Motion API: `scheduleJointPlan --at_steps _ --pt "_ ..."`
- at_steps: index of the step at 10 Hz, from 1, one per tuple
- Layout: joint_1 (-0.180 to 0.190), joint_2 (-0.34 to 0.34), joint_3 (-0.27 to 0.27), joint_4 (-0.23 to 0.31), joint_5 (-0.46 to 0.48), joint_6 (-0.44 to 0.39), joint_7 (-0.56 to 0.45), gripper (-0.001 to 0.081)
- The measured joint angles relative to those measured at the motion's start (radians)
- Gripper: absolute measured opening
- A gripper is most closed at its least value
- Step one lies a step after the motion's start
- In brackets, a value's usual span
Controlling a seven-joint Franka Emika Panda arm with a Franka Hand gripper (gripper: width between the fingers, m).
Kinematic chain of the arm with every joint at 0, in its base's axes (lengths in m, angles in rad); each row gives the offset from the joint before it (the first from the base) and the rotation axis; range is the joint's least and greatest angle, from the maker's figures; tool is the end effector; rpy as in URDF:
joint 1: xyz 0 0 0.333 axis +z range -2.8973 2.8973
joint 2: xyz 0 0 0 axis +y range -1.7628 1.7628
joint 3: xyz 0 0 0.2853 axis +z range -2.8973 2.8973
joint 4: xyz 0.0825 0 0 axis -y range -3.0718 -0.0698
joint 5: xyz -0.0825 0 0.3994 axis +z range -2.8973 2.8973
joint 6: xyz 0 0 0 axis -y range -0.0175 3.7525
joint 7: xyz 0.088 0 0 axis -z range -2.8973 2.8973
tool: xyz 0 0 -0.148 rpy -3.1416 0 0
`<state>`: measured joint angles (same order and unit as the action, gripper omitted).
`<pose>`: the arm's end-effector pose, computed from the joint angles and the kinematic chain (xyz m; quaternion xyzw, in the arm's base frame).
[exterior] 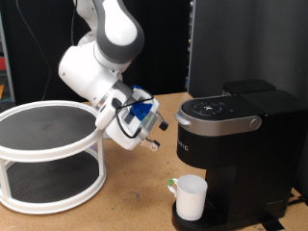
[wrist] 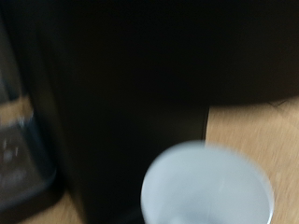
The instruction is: Make a cup of coffee with the keurig machine
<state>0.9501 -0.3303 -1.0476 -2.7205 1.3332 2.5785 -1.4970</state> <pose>0.4210 0.0112 0.2055 -0.8889 -0.0874 -0.2704 0.3594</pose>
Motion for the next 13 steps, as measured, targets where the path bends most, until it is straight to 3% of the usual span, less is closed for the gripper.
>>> scheduleJointPlan --at_steps 6,10,12,13 --pt "-0.164 -0.225 0.162 0.014 -0.083 0.005 0.152 0.0798" --pt "-0.275 -0.322 0.273 0.04 -0.215 -0.015 0.353 0.0798" --pt "-0.327 -0.362 0.303 0.05 -0.279 -0.067 0.435 0.0798" --pt "-0.326 -0.359 0.302 0.048 -0.279 -0.065 0.435 0.0798"
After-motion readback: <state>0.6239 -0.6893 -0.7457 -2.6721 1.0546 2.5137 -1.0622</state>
